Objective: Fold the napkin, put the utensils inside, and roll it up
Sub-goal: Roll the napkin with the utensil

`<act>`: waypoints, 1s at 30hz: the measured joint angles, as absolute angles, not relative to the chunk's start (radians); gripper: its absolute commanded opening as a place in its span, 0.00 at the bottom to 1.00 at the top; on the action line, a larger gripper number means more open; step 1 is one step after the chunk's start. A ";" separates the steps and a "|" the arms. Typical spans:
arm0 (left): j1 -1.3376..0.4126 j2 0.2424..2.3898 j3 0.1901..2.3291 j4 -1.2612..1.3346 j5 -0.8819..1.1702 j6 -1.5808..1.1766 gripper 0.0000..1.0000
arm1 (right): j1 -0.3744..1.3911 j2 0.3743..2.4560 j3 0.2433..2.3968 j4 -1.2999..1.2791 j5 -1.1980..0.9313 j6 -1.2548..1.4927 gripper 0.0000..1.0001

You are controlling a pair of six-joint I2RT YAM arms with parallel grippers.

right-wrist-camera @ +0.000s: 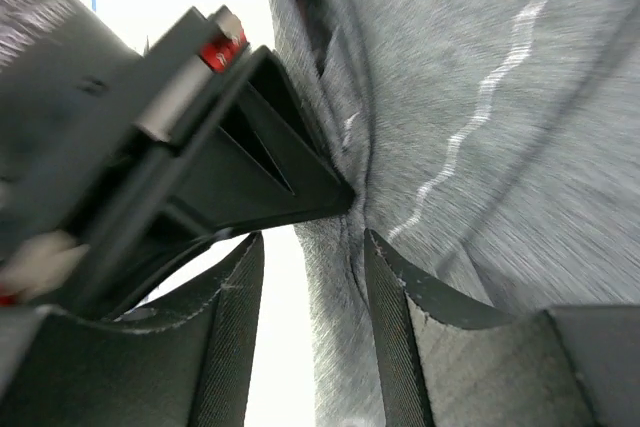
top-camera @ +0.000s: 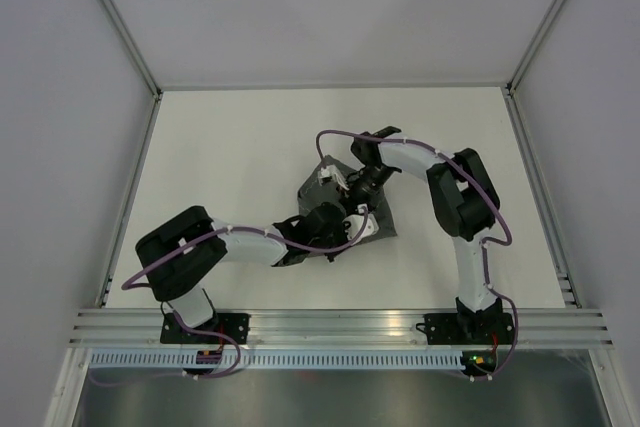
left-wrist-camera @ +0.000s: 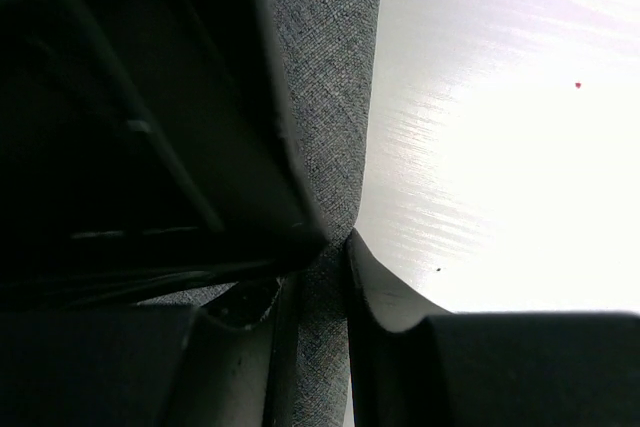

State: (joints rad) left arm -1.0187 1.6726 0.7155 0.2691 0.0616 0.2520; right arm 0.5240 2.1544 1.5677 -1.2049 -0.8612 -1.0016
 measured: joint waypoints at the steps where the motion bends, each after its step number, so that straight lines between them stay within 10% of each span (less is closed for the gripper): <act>1: -1.011 1.673 0.717 0.266 0.080 0.247 0.02 | 0.517 2.125 1.555 -1.176 -0.866 -0.962 0.51; 30: -0.777 1.839 0.880 0.115 0.716 -0.056 0.02 | 0.214 1.434 0.954 -0.457 -0.653 -0.525 0.52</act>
State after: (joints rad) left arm -0.7773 1.8389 0.8803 0.1150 0.7162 -0.0563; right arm 0.2138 1.4338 0.9543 -0.4568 -0.6529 -0.5255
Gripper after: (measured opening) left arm 0.251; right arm 0.511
